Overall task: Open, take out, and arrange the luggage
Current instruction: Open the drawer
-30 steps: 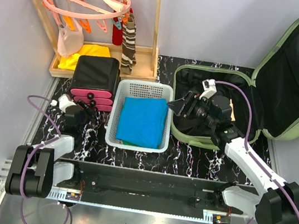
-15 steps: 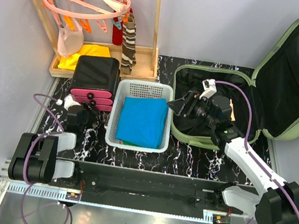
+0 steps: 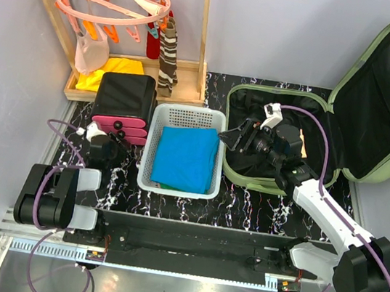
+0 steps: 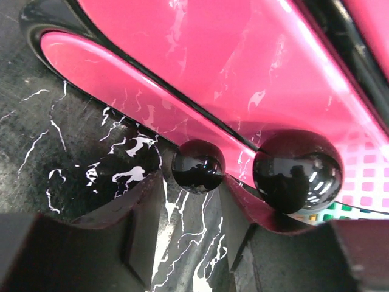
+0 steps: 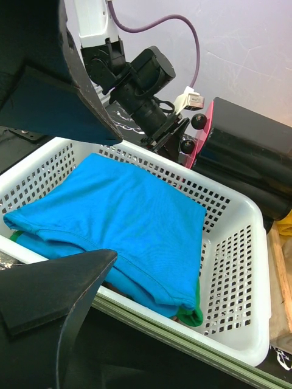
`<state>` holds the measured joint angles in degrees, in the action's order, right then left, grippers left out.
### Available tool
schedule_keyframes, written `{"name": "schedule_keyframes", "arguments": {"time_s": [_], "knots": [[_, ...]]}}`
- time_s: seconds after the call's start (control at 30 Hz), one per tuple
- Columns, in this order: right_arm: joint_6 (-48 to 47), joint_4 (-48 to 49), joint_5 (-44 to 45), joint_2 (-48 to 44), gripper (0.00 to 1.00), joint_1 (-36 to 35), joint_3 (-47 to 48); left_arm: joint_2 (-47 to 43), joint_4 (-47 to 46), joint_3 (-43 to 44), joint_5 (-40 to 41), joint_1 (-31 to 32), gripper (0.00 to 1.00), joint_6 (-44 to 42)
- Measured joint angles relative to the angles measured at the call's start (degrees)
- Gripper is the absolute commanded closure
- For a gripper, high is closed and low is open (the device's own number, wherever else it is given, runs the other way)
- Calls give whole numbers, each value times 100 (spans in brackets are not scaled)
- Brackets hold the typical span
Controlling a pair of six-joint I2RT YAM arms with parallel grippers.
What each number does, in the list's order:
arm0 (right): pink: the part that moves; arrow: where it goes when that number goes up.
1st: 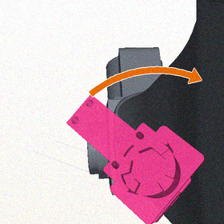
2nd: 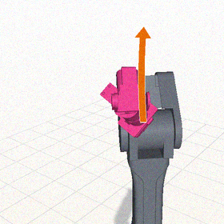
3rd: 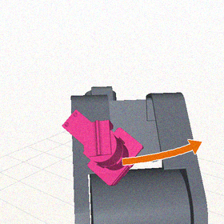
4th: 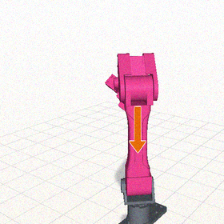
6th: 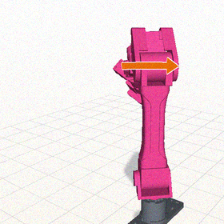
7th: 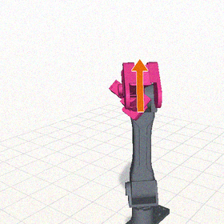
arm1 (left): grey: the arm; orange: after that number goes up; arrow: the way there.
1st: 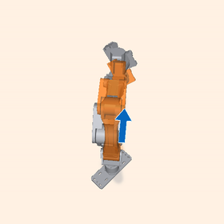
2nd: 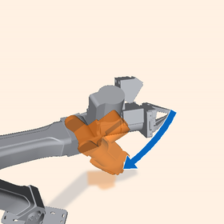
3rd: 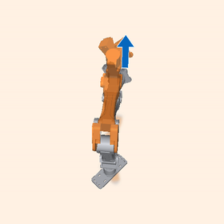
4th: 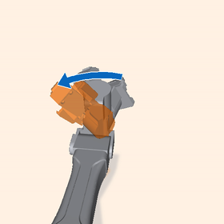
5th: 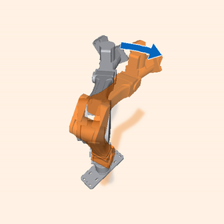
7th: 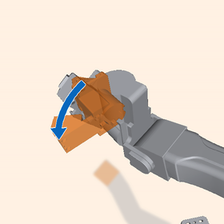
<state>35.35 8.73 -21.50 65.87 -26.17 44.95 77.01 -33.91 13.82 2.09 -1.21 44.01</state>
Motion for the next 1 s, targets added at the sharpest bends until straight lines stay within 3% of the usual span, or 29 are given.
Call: {"name": "schedule_keyframes", "arguments": {"time_s": [0.3,0.47,0.8,1.0], "knots": [[-2,0,2,0,21,0,0,192,-160,37,-79,35,63,4],[-4,0,2,22,21,0,0,192,-184,35,-70,42,71,46],[-7,-2,4,83,21,0,0,181,-310,-44,-9,48,97,105],[-7,-2,9,83,21,0,0,-63,-474,-337,50,37,98,291]]}}
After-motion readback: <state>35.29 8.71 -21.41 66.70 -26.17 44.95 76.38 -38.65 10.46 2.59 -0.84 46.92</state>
